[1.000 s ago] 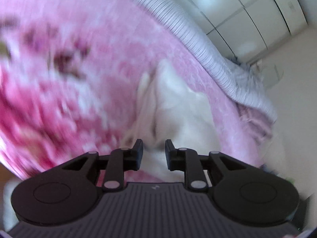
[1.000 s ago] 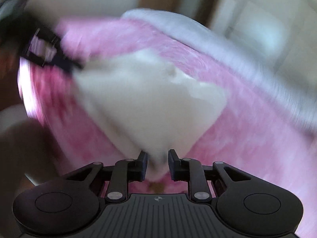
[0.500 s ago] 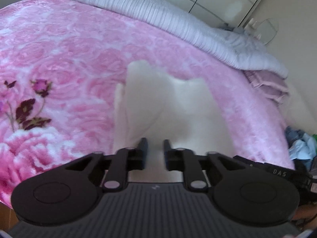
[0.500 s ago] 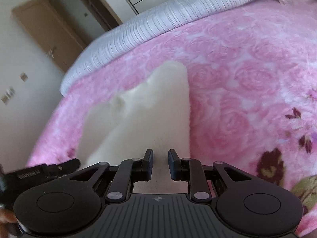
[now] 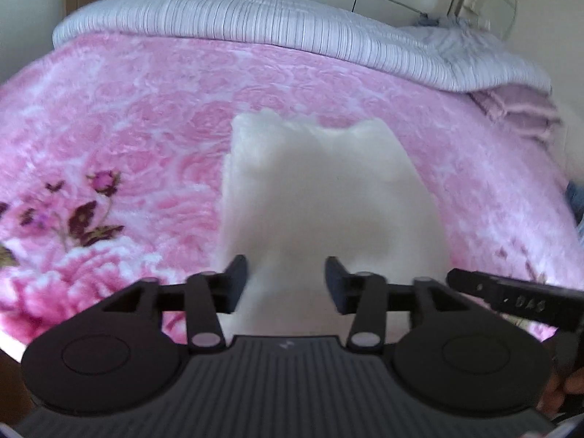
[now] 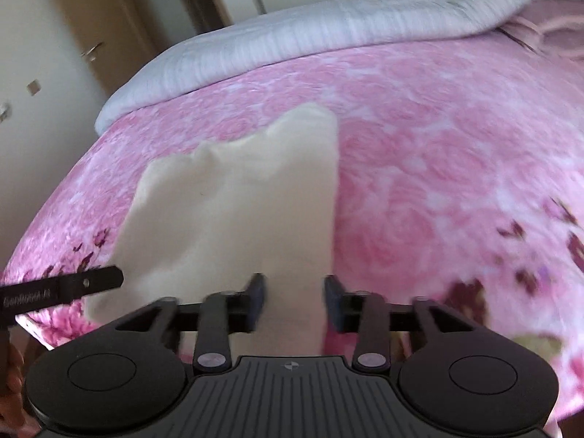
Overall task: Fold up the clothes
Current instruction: 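Open both grippers and pull them back from the folded sweater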
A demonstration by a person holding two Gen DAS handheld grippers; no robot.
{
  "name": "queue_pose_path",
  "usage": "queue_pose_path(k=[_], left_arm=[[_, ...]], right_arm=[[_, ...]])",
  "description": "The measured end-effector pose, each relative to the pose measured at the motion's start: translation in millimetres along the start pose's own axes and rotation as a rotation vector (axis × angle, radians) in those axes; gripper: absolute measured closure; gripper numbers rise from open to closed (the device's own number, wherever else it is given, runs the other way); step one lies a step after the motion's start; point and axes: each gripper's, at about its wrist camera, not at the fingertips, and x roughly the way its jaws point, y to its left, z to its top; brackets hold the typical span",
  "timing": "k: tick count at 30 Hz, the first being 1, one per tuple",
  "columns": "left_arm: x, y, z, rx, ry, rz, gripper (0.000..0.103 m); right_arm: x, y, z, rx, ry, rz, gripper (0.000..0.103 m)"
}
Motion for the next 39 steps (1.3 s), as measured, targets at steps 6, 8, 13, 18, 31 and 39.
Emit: queue_pose_path(k=[6, 8, 13, 18, 31, 39], left_arm=[[-9, -18, -29, 0.042, 0.051, 0.055, 0.041], [-10, -21, -35, 0.05, 0.07, 0.075, 0.041], [-25, -33, -47, 0.09, 0.057, 0.115, 0.04], [-47, -42, -56, 0.134, 0.008, 0.144, 0.038], [-102, -48, -82, 0.161, -0.078, 0.11, 0.037], [-135, -45, -94, 0.159, -0.133, 0.094, 0.034]], right_arm=[[-21, -3, -21, 0.053, 0.033, -0.008, 0.045], [-26, 0, -28, 0.044, 0.04, -0.017, 0.045], [-36, 10, -42, -0.025, 0.053, -0.036, 0.045], [-46, 20, -60, -0.113, 0.035, -0.117, 0.045], [-91, 53, -85, -0.158, -0.021, -0.096, 0.045], [-118, 75, -98, -0.197, -0.055, -0.075, 0.045]])
